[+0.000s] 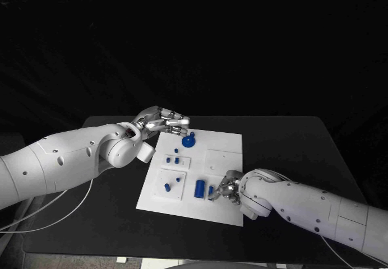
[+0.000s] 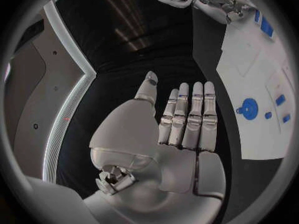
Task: Assemble the parts on the task board
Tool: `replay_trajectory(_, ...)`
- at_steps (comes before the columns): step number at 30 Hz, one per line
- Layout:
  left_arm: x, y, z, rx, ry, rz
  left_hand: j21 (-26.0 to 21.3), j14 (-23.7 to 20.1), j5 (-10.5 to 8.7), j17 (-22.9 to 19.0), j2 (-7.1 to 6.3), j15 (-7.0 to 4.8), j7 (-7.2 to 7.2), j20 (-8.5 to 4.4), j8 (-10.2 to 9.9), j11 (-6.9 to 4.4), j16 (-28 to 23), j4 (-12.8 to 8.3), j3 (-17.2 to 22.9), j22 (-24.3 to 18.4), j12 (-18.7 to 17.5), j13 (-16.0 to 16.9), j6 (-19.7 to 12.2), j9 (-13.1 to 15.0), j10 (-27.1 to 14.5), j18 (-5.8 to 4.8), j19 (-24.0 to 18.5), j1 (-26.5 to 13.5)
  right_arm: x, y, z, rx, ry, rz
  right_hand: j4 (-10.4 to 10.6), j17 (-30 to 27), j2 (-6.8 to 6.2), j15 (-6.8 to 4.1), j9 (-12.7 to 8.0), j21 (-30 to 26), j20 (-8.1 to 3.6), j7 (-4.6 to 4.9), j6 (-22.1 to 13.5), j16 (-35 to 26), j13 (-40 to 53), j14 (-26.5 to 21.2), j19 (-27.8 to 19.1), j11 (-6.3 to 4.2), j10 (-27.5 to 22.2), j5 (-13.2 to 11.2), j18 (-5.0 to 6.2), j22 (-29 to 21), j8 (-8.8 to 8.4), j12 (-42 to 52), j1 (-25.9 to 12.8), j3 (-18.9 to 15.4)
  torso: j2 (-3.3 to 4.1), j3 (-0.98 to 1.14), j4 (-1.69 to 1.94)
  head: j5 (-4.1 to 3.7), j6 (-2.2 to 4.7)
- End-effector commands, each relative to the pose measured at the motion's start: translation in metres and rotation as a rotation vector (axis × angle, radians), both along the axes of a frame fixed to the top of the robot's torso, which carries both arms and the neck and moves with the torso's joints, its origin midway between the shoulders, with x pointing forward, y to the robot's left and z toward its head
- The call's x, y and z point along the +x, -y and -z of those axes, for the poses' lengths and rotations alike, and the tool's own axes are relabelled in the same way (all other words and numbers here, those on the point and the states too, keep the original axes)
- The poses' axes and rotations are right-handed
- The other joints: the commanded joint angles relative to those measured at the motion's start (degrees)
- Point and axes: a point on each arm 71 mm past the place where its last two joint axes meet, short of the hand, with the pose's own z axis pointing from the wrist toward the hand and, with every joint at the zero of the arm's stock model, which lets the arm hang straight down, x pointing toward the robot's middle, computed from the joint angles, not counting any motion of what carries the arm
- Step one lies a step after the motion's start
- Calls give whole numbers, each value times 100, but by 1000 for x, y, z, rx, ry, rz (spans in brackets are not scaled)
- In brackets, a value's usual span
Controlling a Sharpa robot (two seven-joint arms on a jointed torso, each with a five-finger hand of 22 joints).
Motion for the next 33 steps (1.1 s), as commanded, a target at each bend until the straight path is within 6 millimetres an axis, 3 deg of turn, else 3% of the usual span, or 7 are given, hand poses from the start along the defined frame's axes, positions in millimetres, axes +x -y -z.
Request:
replay_trajectory(1,-1,2,-1,-8,4,17,-13,-26,19,-1,49,0,24,4,3,-13,-17,42,-3,-2,5,6,4,8,-46,-58,-18,13,-2,7,5,-10,-12,3,129,-12,-76,-23,-23,4,-24,30,-50,-9,-4,22,223,-2,27,103,-29,607,-34,-8,-97,-51,2,-2,0,-6,5)
replay_trajectory(10,0,0,-1,-6,5,10,-13,-26,19,-1,49,0,24,4,3,-13,-17,42,-3,-2,5,6,4,8,-46,-58,-18,13,-5,19,-2,102,-26,-7,812,-35,-309,0,-3,-60,-11,110,-240,-38,-1,8,224,51,-56,181,16,598,-20,-15,-12,-520,-10,-3,-12,-19,51)
replay_trajectory(20,5,-6,-1,-7,21,-21,-23,-32,17,-1,50,2,27,7,2,-8,-16,36,-9,-4,4,5,-6,7,-59,-66,-34,14,12,47,-47,411,139,4,469,-363,9,47,-27,-755,61,213,-568,-478,-274,-76,118,126,-265,491,69,449,-36,-350,152,-833,-38,4,-62,-101,229)
replay_trajectory(22,7,-9,-1,-15,26,-36,-23,-26,19,0,52,1,25,6,4,-9,-15,31,-5,-4,5,6,-3,8,-62,-66,-34,22,19,55,-59,458,189,14,384,-640,73,56,-31,-1315,71,222,-590,-841,-519,-147,41,134,-394,527,68,289,-36,-685,226,-843,-51,1,-75,-144,318)
replay_trajectory(24,10,-12,-1,-27,29,-60,-23,-14,26,1,60,-2,26,5,3,-7,-14,23,3,-4,4,5,-5,7,-73,-67,-33,36,28,64,-70,506,240,39,270,-978,127,93,-47,-2869,101,225,-635,-1384,-1140,-266,-185,153,-631,604,103,-279,-34,-1424,325,-838,-80,-4,-97,-178,406)
replay_trajectory(29,20,-20,0,-63,31,-133,-19,8,41,-1,76,0,38,2,-1,28,-17,-12,16,-2,3,3,-45,5,-232,-66,-25,71,59,93,-91,612,352,153,32,-1673,253,239,-142,-4187,251,322,-758,-2653,-2558,-541,-485,252,-769,679,78,-1465,-32,-2524,489,-666,-196,-33,-180,-278,693)
replay_trajectory(33,32,-31,2,-99,17,-203,-50,-190,42,-5,74,73,21,66,3,150,-18,-38,39,-14,6,-1,-67,4,-735,-29,-84,65,91,119,-101,721,435,275,-149,-3152,353,737,-260,-4264,733,421,-1023,-4528,-5196,-1246,-1842,603,-839,736,69,-3216,-55,-4601,520,-86,-336,-64,-273,-277,935)
